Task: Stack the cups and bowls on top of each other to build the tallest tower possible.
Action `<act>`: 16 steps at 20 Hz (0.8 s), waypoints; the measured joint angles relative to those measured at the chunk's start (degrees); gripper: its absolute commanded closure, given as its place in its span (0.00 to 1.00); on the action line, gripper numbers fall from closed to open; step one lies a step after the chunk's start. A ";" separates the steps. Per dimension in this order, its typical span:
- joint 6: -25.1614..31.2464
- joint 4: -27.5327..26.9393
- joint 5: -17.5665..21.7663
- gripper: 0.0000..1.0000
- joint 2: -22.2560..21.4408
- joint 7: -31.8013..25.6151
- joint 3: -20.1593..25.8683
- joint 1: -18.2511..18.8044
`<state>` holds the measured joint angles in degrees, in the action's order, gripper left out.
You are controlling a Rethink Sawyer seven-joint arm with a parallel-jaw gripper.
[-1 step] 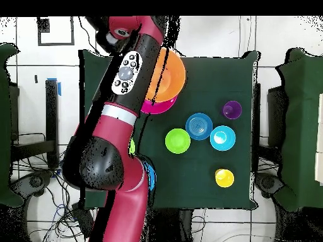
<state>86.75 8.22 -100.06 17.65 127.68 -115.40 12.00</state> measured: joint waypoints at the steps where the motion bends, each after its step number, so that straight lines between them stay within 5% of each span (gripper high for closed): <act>1: 0.00 0.00 0.01 1.00 0.00 0.00 0.00 -0.02; 16: -0.01 0.47 0.41 1.00 0.00 0.00 1.07 -2.82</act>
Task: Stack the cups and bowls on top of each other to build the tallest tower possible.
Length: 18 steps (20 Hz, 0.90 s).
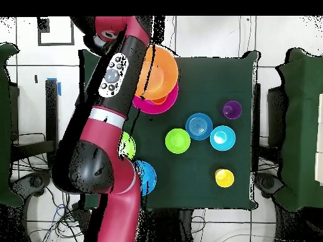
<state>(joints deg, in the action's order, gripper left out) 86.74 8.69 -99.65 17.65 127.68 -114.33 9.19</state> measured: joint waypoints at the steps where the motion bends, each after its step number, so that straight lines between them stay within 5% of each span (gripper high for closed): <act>1: 0.00 0.01 0.18 1.00 0.00 0.00 0.32 -0.31; 18: 0.00 4.33 13.63 1.00 0.03 0.00 13.07 -2.43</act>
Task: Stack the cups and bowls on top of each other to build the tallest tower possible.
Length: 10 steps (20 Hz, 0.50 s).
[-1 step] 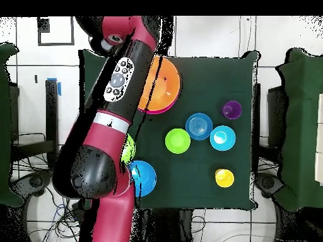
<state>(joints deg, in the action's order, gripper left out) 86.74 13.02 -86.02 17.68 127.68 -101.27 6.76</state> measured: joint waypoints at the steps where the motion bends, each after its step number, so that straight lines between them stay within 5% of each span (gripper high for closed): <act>1: 0.00 0.22 0.77 1.00 0.01 0.00 0.79 0.00; 10: -1.37 0.68 4.51 1.00 0.08 0.00 4.77 0.01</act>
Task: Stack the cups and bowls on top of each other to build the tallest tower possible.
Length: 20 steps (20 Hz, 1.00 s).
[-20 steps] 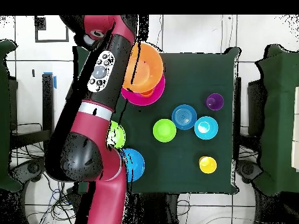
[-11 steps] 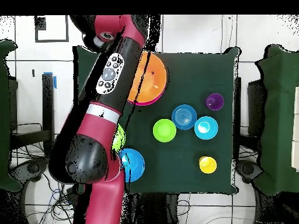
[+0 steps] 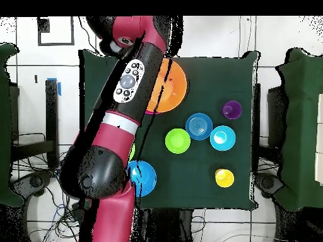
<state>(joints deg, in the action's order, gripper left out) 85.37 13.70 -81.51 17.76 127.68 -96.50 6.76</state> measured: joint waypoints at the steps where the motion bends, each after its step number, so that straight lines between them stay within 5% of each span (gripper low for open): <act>1: -0.28 0.01 0.21 1.00 0.02 0.00 0.45 0.01; 20: -0.69 0.01 0.33 1.00 0.08 0.00 0.87 -0.02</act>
<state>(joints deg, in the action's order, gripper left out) 84.68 13.71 -81.18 17.84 127.68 -95.63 6.74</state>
